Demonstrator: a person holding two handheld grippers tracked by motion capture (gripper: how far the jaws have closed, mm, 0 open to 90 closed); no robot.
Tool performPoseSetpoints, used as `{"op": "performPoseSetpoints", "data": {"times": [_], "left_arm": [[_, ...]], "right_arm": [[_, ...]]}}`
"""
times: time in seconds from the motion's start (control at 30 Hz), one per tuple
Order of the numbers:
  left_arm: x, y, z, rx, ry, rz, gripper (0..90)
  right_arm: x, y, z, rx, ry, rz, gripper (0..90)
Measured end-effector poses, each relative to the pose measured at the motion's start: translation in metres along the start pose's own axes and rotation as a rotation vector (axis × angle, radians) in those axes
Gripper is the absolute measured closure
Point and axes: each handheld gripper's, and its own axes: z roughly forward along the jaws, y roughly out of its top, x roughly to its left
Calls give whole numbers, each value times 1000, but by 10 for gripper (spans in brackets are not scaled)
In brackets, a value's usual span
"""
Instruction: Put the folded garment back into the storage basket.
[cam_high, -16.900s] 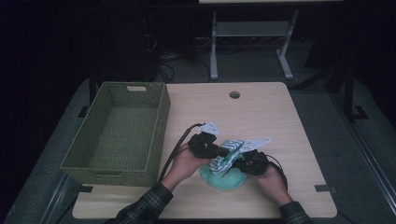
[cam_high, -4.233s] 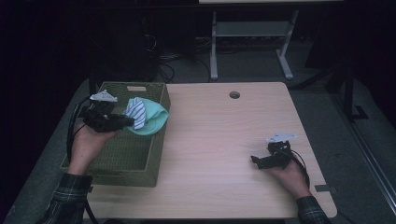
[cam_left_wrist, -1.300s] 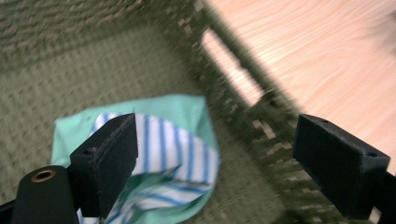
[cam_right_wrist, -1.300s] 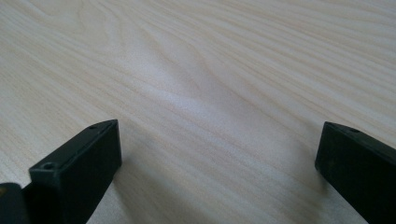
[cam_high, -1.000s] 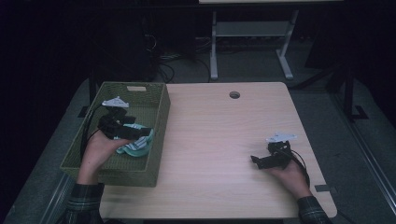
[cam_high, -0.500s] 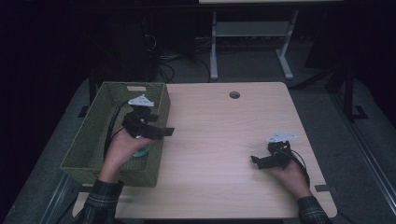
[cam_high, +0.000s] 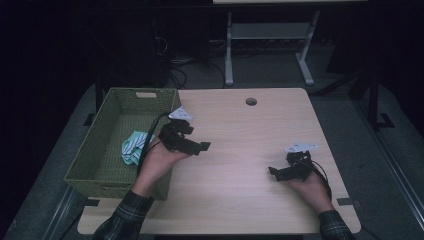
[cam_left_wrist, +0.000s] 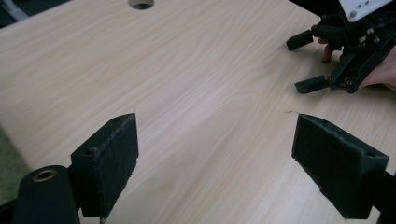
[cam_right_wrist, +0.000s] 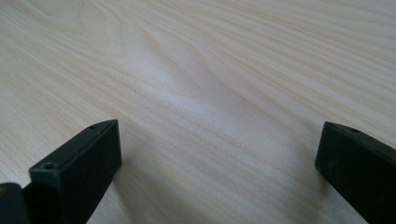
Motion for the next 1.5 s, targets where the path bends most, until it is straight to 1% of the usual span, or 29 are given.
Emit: {"op": "performPoseSetpoints", "data": {"times": [0.03,0.07,0.1,0.2,0.23,0.27,0.3,0.33,0.37,0.5,0.53,0.63,0.67,0.7,0.73,0.8,0.83,0.9,0.97,1.1,1.17,1.27,1.3,1.33,1.5], "left_arm": [[-3,0,5,1,-2,1,139],[-5,-1,10,5,0,12,139],[-9,-2,16,19,2,25,139],[-13,-4,28,29,2,36,139],[-14,-6,33,40,0,47,139],[-16,-7,37,43,-6,44,139],[-16,-9,41,48,-8,59,139],[-17,-11,46,54,0,64,139],[-17,-14,51,67,2,78,139],[-18,-22,67,78,15,86,139],[-18,-25,72,82,10,75,139],[-19,-32,84,97,4,69,139],[-19,-35,88,105,8,74,139],[-19,-36,91,103,9,74,138],[-18,-39,96,107,1,68,138],[-19,-42,101,111,8,68,139],[-19,-43,104,116,18,79,139],[-20,-46,108,116,16,69,139],[-20,-49,112,119,25,76,138],[-20,-54,122,149,42,104,138],[-19,-56,125,165,46,107,138],[-18,-60,128,158,51,103,138],[-18,-61,128,153,53,111,132],[-18,-61,128,149,52,107,132],[-17,-65,126,124,45,114,128]], "right_arm": [[0,0,0,0,0,0,0],[0,0,0,0,0,0,0],[0,0,0,0,0,0,0],[0,0,0,0,0,0,0],[0,0,0,0,0,0,0],[0,0,0,0,0,0,0],[0,0,0,0,0,0,0],[0,0,0,0,0,0,0],[0,0,0,0,0,0,0],[0,0,0,0,0,0,0],[0,0,0,0,0,0,0],[0,0,0,0,0,0,0],[0,0,0,0,0,-1,0],[0,0,0,0,0,-1,0],[0,0,0,0,0,-1,0],[0,0,0,0,0,-1,0],[0,0,0,0,0,-1,0],[0,0,0,0,0,-1,0],[0,0,0,0,0,-1,0],[0,0,0,0,0,-1,0],[0,0,0,0,0,-1,0],[0,0,0,0,0,-1,0],[0,0,0,0,0,-1,0],[0,0,0,0,0,-1,0],[0,0,0,0,0,-2,0]]}}
